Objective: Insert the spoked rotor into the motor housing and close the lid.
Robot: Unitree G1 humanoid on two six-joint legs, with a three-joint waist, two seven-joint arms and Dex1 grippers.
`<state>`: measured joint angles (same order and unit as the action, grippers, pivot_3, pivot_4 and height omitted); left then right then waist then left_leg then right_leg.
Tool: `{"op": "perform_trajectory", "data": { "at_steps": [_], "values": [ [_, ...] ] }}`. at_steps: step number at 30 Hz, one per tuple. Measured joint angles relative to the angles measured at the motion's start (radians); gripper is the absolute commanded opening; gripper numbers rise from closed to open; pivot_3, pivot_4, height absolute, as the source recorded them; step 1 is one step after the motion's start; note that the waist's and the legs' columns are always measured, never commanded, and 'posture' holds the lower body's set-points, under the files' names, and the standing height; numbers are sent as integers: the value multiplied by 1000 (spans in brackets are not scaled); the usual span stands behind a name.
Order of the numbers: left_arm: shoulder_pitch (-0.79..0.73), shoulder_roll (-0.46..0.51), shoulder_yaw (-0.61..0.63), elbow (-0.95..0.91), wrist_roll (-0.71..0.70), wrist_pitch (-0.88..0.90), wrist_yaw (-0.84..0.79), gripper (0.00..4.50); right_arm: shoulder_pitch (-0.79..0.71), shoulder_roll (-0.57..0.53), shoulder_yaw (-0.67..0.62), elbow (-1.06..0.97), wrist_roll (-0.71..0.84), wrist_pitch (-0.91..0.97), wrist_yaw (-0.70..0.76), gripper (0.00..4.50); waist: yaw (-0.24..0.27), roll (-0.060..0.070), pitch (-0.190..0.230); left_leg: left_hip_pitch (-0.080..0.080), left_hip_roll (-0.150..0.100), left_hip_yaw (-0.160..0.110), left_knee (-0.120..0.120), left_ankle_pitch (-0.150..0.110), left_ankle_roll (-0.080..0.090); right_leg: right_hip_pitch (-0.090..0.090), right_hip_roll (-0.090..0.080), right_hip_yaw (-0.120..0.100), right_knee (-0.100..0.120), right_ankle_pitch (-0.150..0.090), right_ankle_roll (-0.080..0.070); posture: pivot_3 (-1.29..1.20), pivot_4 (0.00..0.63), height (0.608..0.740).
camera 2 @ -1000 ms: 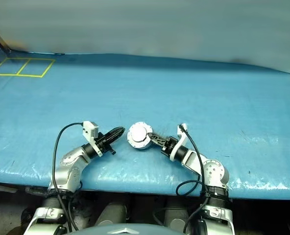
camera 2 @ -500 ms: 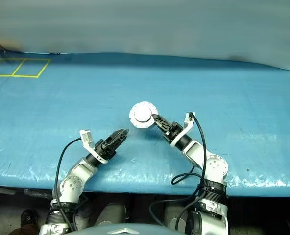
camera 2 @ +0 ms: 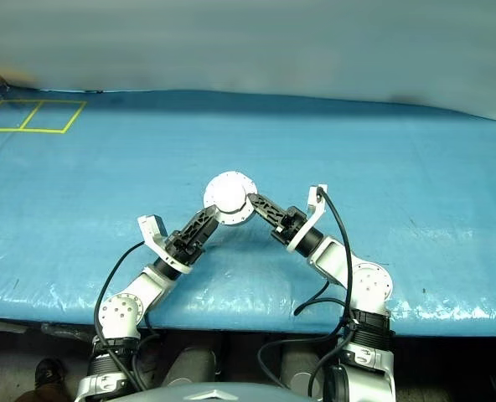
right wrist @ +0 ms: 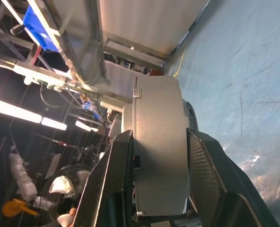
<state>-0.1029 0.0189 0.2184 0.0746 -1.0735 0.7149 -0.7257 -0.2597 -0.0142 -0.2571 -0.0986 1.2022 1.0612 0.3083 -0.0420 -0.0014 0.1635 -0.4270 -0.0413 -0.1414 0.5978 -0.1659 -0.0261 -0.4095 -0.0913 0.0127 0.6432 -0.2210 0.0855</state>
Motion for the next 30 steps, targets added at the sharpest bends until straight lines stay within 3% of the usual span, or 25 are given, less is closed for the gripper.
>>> {"op": "perform_trajectory", "data": {
  "at_steps": [10, 13, 17, 25, 30],
  "values": [
    [-14, 3, -33, 1, 17, 5, -46, 4462, 12, -24, 91, -36, 0, 13, 13, 1300, 3, 0, 0, -1, 0, 0, 3, 0, 0, 0, 0, 0, 0, -1, -3, 0, 150, 740],
    [-14, -6, -32, 1, 28, -3, -60, 3882, 12, -30, 92, -34, -2, 9, 14, 1300, 4, 0, 0, -1, 0, 0, 4, 0, 0, 0, 0, 0, 0, -1, -3, 0, 150, 740],
    [-16, -16, -27, 3, 18, -4, -72, 2585, 12, -30, 89, -24, -7, -7, 12, 1300, 4, 0, 0, -2, 0, 0, 4, 0, 0, 0, 0, 0, 0, -1, -3, 0, 150, 740],
    [-16, -19, -18, 12, 3, -7, -57, 2536, 2, -19, 98, -9, -29, -30, 0, 1300, 4, 0, 0, -2, 0, 0, 5, 0, 0, 1, 0, 0, 0, -1, -3, 0, 150, 740],
    [-11, -23, -19, 24, 46, -31, -24, 2536, 1, -27, 106, 0, -89, -92, 9, 2950, 4, 0, 0, -2, 0, 0, 7, 0, 0, 1, 0, 0, 0, 0, -2, 0, 150, 740]
  ]
}}
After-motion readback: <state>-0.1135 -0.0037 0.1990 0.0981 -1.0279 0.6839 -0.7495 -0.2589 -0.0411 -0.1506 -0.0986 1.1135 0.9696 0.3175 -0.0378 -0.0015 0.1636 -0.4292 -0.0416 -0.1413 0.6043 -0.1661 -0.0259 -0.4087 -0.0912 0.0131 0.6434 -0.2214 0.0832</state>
